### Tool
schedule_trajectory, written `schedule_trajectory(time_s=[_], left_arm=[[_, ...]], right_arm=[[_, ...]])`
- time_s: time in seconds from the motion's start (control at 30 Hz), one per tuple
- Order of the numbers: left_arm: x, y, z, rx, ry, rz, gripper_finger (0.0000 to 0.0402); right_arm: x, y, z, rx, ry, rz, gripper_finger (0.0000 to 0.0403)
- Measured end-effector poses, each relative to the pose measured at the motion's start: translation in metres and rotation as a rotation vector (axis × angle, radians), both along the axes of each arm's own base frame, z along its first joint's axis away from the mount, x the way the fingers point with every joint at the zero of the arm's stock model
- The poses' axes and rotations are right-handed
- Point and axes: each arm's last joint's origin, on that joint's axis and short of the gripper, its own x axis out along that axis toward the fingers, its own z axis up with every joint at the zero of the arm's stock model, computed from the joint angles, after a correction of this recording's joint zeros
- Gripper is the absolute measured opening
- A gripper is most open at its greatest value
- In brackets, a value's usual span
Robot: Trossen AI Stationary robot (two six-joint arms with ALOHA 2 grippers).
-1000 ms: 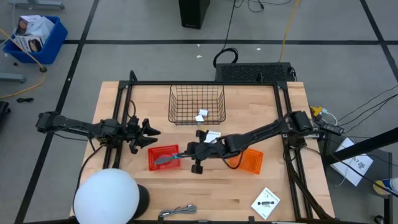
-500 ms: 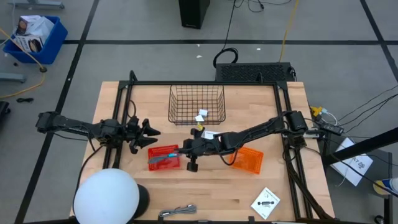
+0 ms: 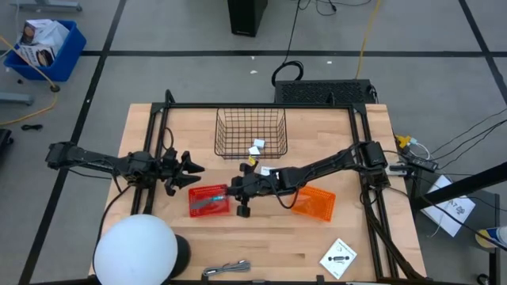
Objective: Pick and place items into bin
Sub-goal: Put the blue charger cable into the red basket, then put the gray charger cable into the red basket
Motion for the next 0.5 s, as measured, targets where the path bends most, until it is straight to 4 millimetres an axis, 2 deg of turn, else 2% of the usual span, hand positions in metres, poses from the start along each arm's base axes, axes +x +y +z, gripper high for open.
schedule_trajectory(time_s=[0.2, 0.37, 0.5], left_arm=[[0.0, 0.0, 0.0, -0.004, 0.002, -0.001, 0.0214], [0.0, 0.0, 0.0, -0.003, 0.002, -0.001, 0.0214], [0.0, 0.0, -0.001, -0.003, 0.006, -0.001, 0.0214]], right_arm=[[0.001, -0.002, -0.008, -0.021, 0.021, -0.026, 0.0077], [0.001, -0.001, -0.004, -0.031, 0.009, -0.02, 0.0113], [-0.004, 0.018, 0.003, -0.052, 0.0, 0.116, 0.0128]])
